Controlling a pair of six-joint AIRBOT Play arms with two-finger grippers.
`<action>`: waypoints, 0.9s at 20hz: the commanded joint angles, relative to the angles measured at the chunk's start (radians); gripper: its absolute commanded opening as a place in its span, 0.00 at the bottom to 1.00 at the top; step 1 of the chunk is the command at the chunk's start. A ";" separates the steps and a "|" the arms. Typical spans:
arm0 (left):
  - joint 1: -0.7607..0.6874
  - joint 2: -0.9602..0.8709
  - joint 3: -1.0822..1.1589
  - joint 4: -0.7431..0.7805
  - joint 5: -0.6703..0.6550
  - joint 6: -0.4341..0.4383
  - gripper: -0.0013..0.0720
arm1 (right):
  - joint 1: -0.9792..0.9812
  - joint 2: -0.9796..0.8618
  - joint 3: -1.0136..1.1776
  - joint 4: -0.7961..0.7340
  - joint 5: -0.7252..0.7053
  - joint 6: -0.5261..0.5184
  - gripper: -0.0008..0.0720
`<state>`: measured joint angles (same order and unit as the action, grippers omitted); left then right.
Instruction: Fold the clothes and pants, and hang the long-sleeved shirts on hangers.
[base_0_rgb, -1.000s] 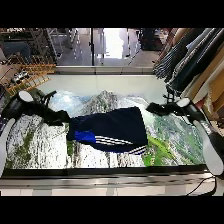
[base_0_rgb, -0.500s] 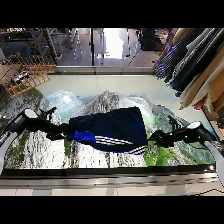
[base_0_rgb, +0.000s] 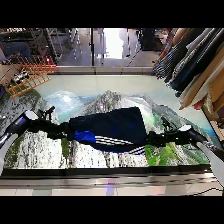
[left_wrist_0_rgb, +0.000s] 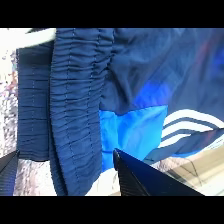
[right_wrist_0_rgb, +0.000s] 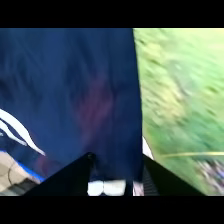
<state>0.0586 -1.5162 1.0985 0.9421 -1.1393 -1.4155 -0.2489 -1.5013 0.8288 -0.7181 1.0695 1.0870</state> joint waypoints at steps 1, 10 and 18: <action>-0.008 -0.014 -0.001 -0.004 0.003 -0.026 0.85 | 0.012 -0.008 -0.002 0.070 -0.032 -0.034 0.46; -0.031 -0.033 0.001 -0.092 0.058 -0.006 0.04 | 0.037 0.009 0.001 0.072 -0.009 -0.035 0.03; 0.082 0.005 0.017 -0.289 -0.009 0.078 0.04 | 0.038 0.061 0.404 -0.071 0.171 0.027 0.04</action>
<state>0.1112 -1.5162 1.1107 0.7006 -1.1187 -1.3540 -0.2123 -1.4502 1.0931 -0.7238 1.1671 1.0767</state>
